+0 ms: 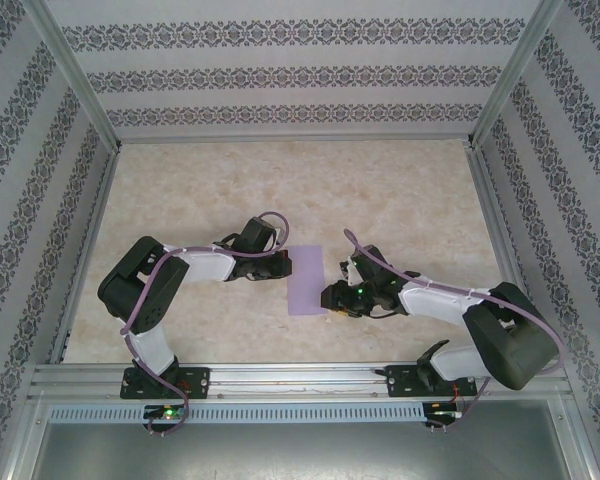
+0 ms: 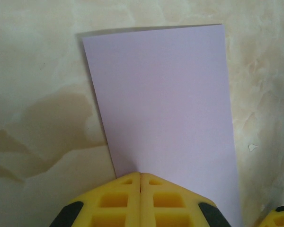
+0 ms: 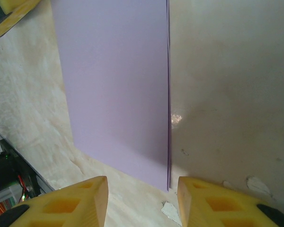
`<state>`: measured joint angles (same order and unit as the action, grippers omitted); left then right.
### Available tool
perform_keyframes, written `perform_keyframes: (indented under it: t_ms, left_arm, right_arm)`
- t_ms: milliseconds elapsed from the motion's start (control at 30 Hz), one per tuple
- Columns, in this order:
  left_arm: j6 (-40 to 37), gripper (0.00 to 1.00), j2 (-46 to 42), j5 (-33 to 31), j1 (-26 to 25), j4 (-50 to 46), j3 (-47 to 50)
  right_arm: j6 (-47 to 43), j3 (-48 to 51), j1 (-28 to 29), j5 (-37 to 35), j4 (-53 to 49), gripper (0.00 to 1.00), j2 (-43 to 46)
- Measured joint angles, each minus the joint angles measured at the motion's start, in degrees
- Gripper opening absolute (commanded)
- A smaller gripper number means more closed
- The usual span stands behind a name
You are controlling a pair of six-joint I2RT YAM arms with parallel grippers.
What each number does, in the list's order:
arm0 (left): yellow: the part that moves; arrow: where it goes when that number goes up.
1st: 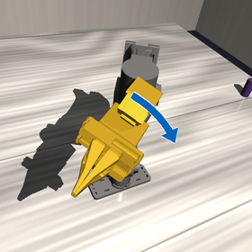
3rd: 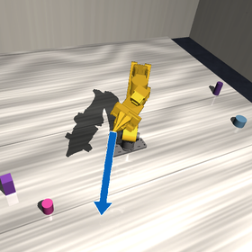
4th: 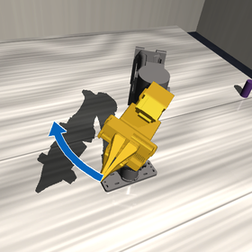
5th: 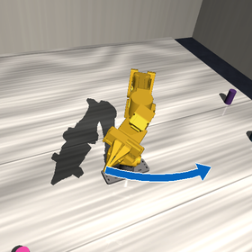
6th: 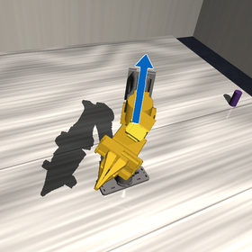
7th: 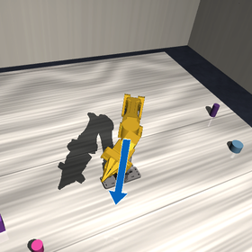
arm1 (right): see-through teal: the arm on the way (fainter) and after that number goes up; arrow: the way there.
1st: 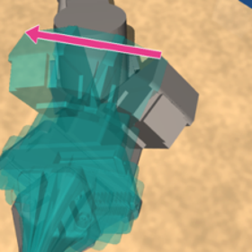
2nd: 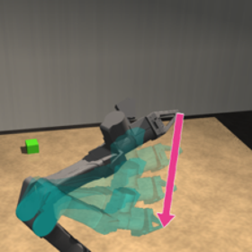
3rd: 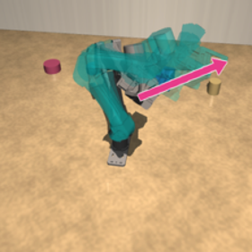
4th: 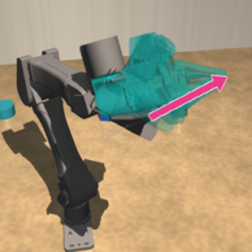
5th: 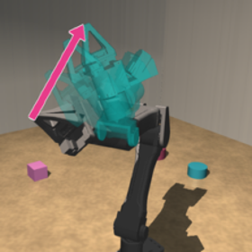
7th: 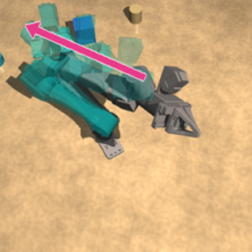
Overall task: Fold a paper plane with a square sheet of paper (fold left side to right side)
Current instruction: Fold the triangle a second time at the center of the table.
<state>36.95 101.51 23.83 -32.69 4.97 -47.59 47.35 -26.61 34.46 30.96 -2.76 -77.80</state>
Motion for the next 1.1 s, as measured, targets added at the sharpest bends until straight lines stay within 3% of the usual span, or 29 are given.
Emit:
perform_keyframes:
  t_ms: [1100]
  left_arm:
    - [0.00, 0.02, 0.00, 0.00, 0.00, 0.02, 0.00]
  right_arm:
    - [1.36, -2.58, 0.92, 0.46, 3.32, 0.41, -2.58]
